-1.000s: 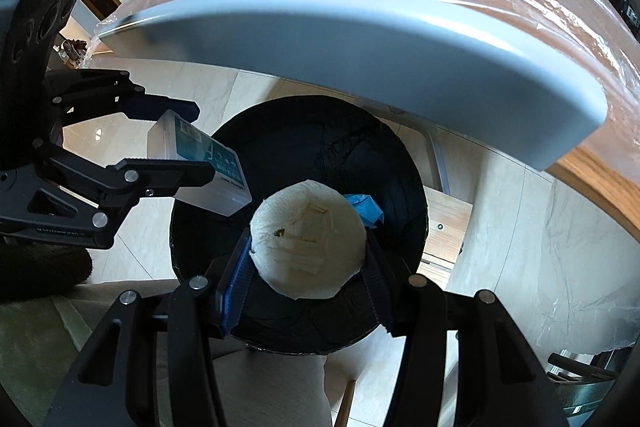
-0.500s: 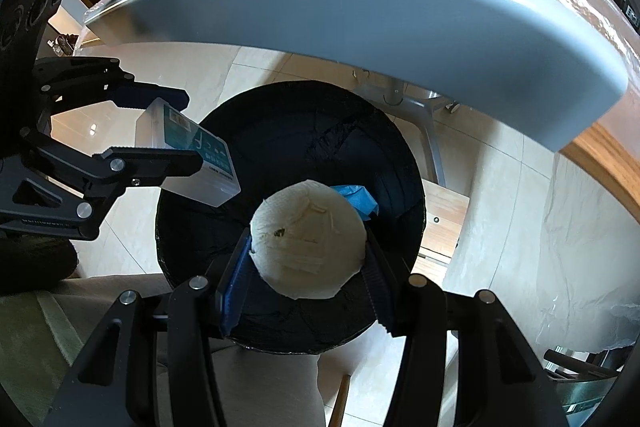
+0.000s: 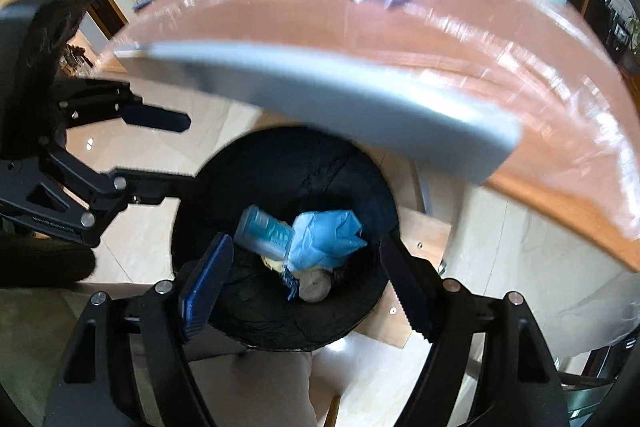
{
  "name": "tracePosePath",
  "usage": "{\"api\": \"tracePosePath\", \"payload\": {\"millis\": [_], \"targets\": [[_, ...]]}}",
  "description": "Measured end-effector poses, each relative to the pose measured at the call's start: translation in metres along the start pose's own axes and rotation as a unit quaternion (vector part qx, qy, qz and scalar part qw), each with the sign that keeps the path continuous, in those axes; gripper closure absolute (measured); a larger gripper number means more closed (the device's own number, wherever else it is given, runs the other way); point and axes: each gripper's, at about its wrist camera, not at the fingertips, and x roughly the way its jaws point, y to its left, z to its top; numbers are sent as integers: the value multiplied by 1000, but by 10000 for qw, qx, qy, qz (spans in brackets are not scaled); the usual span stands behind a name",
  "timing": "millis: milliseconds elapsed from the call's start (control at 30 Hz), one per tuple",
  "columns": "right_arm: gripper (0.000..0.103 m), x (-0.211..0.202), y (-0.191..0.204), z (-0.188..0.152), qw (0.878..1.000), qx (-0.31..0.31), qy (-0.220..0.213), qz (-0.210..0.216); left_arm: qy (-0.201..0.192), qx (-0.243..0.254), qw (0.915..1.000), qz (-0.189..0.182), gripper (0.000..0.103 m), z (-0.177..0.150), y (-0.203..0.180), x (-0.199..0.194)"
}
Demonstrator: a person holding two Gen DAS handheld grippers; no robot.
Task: Collect trash
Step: 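Move the right tool back over the table toward the purple hair roller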
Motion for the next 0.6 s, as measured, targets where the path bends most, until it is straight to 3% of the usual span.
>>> {"api": "tracePosePath", "payload": {"millis": [100, 167, 233, 267, 400, 467, 600], "targets": [[24, -28, -1, 13, 9991, -108, -391, -82, -295, 126, 9994, -159, 38, 7, -6, -25], [17, -47, -2, 26, 9970, -175, -710, -243, -562, 206, 9981, -165, 29, 13, -8, -46], [14, -58, -7, 44, 9941, -166, -969, -467, -904, 190, 9957, 94, 12, 23, -4, -66], [12, -61, -11, 50, 9929, -151, -1035, -567, -1098, 85, 9934, 326, 10, 31, 2, -74], [11, -56, -32, 88, 9877, 238, -1200, -970, -1366, -427, 9844, 1027, 9, 59, 37, -77], [11, -47, -42, 104, 9869, 646, -1223, -831, -1409, -603, 9795, 1306, 9, 70, 52, -72], [11, -20, -49, 127, 9855, 1071, -1094, -738, -1330, -821, 9763, 1494, 9, 92, 77, -53]]}}
